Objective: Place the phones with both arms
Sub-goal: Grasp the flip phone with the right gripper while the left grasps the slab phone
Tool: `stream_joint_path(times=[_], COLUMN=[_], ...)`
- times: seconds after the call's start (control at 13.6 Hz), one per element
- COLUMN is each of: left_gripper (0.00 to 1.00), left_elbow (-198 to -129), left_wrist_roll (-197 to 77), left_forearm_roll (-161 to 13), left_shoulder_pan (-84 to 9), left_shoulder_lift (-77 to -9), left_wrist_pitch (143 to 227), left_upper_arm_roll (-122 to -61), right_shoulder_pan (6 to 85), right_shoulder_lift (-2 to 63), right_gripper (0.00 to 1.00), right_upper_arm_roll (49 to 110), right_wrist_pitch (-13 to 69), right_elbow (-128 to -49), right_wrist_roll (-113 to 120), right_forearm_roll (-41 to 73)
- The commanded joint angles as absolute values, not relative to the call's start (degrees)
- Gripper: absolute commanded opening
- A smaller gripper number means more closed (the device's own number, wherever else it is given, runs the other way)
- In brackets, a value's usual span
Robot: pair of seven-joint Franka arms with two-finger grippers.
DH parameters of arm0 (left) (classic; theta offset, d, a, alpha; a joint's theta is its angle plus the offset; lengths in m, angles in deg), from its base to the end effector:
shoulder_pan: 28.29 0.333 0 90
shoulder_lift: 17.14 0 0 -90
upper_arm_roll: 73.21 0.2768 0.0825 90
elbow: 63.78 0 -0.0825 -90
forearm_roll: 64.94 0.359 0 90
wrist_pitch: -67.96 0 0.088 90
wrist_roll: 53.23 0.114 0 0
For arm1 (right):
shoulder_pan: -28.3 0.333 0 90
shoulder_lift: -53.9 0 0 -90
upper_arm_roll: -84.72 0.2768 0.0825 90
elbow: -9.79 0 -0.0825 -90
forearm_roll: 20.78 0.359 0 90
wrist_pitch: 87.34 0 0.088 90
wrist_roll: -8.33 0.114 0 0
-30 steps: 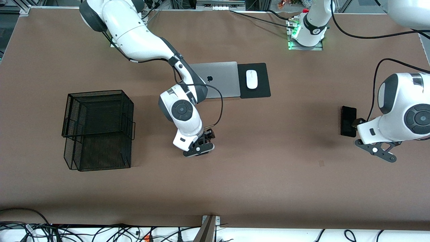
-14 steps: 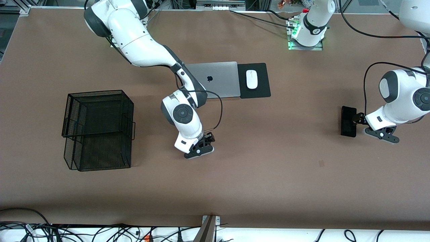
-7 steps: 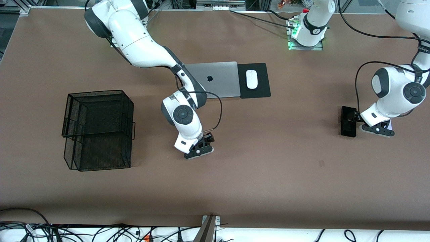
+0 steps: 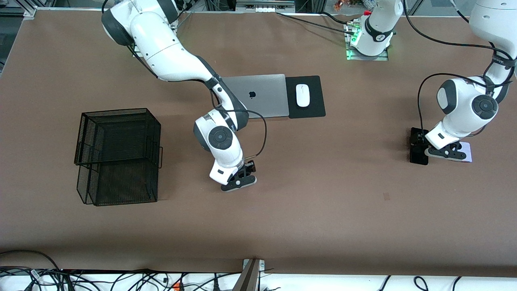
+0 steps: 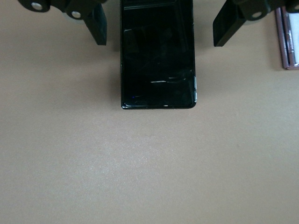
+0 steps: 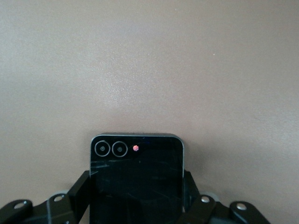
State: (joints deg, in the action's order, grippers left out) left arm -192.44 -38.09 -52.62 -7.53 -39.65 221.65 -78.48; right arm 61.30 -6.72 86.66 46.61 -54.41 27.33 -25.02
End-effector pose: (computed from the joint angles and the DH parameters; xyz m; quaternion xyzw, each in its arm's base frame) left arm 0.5035 0.1312 0.1732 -0.9953 0.0882 -0.0148 0.0376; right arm 0.6024 0.4098 0.1613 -0.9851 -0.1518 -0.0778 0.0232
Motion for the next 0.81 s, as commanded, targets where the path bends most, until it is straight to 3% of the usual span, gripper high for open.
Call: stream_joint_path(times=[0.0,0.22,0.29,0.74], left_gripper=[1.00,1.00,1.00,1.00], left_elbow=[-193.2,-193.2,-193.2,-193.3], left_wrist_roll=[-38.2,-38.2,-38.3,-40.0], left_forearm_roll=[-53.6,-53.6,-53.6,-53.6], left_shoulder_pan=[-7.0,-6.1,-6.1,-6.1], left_shoulder_lift=[-39.9,-41.6,-42.4,-43.7], left_wrist_pitch=[223.4,226.4,227.4,228.8], left_upper_arm_roll=[-78.9,-78.8,-78.8,-78.8], right_shoulder_pan=[61.4,59.9,55.3,43.3], right_shoulder_lift=[-5.8,0.9,6.1,17.0], right_gripper=[0.00,0.00,0.00,0.00], right_upper_arm_roll=[85.6,82.5,82.6,81.2], right_wrist_pitch=[45.3,36.7,29.6,8.1], right_elbow=[-52.8,-52.8,-52.8,-54.4], right_wrist_roll=[28.9,32.0,31.7,21.3], right_forearm_roll=[-25.9,-25.3,-24.0,-23.4])
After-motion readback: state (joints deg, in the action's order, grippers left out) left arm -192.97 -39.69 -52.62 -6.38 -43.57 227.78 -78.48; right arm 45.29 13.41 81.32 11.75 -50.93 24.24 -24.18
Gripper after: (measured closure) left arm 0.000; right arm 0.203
